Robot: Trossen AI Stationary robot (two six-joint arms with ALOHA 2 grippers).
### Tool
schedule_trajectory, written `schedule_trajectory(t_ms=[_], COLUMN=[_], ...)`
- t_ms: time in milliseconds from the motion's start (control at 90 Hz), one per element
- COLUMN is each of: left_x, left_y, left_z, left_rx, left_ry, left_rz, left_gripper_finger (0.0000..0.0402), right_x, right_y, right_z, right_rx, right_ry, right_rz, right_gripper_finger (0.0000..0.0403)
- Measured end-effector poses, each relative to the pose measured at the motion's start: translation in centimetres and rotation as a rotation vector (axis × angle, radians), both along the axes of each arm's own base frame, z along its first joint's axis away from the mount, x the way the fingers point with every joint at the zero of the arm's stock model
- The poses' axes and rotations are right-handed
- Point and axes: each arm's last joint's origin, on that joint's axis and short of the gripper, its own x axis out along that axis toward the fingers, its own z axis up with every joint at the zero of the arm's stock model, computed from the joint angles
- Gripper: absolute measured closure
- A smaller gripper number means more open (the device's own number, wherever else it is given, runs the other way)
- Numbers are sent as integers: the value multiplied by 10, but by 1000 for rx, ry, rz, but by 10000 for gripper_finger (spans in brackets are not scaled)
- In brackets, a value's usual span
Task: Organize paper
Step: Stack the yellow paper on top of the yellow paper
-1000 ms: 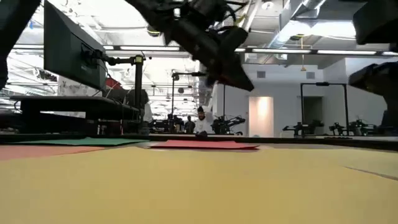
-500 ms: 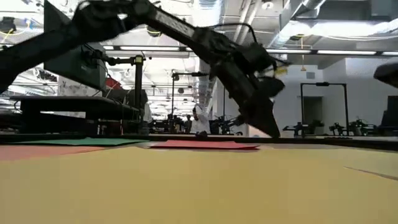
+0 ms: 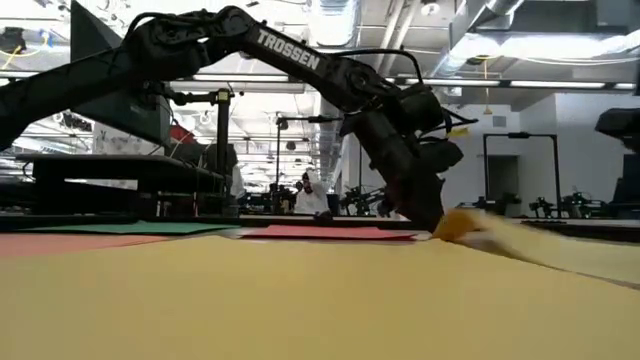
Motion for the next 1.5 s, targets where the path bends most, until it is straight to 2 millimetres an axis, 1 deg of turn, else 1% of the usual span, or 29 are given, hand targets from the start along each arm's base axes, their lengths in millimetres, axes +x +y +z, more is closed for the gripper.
schedule_trajectory(t_ms=[233,400,622,733,978,1111,1256,1322,1389,1500], left_x=[2,1,0,1,1,-1,-7,-9,-12,-13], left_y=[-10,-10,-8,-11,-15,-18,-25,-30,-37,-50], left_z=[0,0,11,12,12,19,28,34,45,53], left_rx=[12,16,24,31,30,31,12,10,18,39], left_ry=[-1,-3,-20,-28,-28,-23,11,23,23,7], left_rz=[-42,-51,-50,-64,-72,-82,-118,-133,-152,-207], left_gripper_finger=[402,402,402,402,402,402,402,402,402,402], right_x=[0,0,1,3,10,10,7,6,6,6], right_y=[-5,-5,-6,-8,-14,-14,-18,-19,-19,-19], right_z=[-1,-1,-1,-1,-1,-1,-1,-1,-1,-1], right_rx=[-31,-18,11,44,110,110,67,51,49,49], right_ry=[12,-5,4,23,68,70,66,69,67,62], right_rz=[-13,-76,-114,-158,-205,-210,-269,-273,-271,-279], right_gripper_finger=[159,159,159,159,185,203,215,216,216,216])
